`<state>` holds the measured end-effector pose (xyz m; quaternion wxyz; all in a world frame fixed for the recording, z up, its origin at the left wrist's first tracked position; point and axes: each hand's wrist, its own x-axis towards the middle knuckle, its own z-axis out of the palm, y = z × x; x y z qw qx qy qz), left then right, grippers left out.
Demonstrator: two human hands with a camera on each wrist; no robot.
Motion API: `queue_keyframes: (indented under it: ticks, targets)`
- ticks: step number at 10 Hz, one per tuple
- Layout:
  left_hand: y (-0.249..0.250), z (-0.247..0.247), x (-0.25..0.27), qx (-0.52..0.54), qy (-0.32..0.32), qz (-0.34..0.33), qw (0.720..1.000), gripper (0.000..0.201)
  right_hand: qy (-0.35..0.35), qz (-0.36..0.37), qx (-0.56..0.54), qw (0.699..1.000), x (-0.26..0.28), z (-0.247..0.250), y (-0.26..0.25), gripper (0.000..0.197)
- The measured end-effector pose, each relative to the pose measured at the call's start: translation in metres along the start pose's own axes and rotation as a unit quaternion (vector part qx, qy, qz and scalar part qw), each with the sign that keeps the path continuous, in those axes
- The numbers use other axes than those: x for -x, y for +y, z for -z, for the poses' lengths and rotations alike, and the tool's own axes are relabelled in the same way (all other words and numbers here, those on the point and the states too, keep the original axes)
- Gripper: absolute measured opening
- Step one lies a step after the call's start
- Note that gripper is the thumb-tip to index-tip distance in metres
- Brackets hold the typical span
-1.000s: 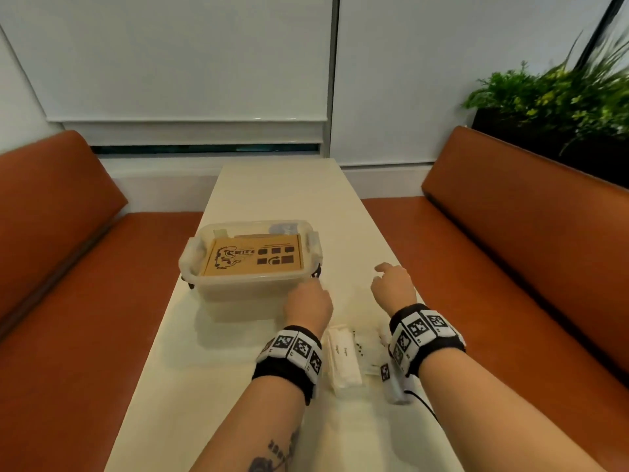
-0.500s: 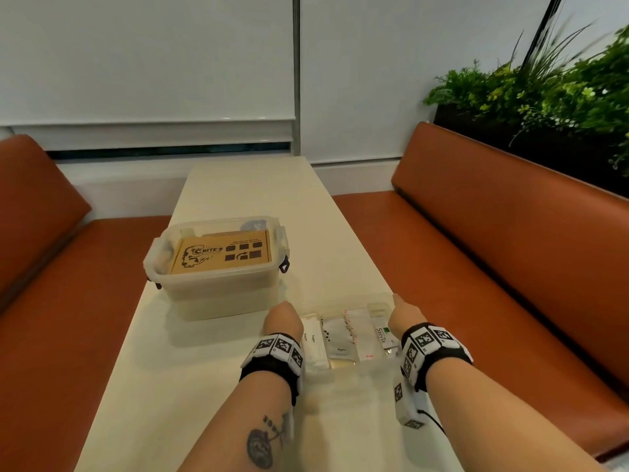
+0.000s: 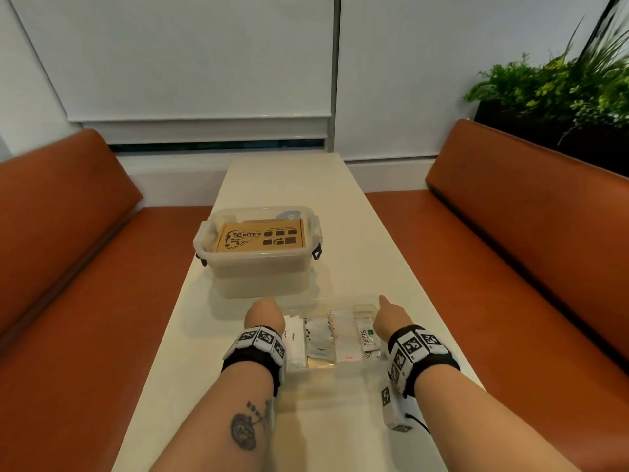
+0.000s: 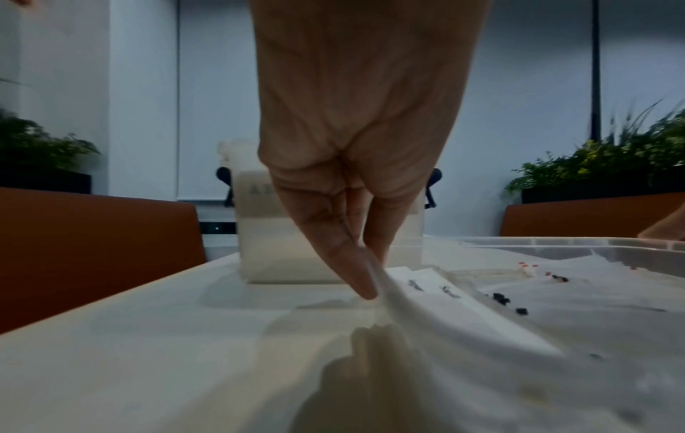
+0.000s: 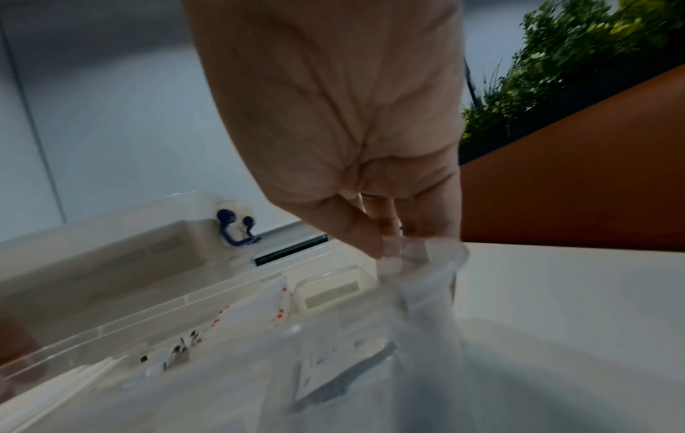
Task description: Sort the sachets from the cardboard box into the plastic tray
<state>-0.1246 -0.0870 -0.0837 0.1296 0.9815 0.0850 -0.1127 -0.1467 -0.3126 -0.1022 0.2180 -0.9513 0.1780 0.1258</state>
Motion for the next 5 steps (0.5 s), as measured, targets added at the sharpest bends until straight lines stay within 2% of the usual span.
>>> queue_keyframes:
  ticks: [2,3,4,5]
  targets:
    - [-0.013,0.003,0.012,-0.021,0.004,0.015,1.000,0.026,-0.010,0.017,0.012,1.000,0.009,-0.005,-0.011,0.064]
    - [-0.013,0.005,0.019,0.007,-0.002,0.023,1.000,0.024,-0.021,0.018,0.007,1.000,0.014,-0.002,-0.013,0.066]
    - [-0.015,0.005,0.022,0.088,0.040,0.003,0.995,0.028,-0.013,0.042,-0.022,0.999,0.018,0.008,-0.005,0.067]
    - [-0.026,-0.002,0.043,0.162,0.066,-0.063,0.983,0.047,0.029,0.074,-0.017,0.997,0.039,0.017,0.019,0.051]
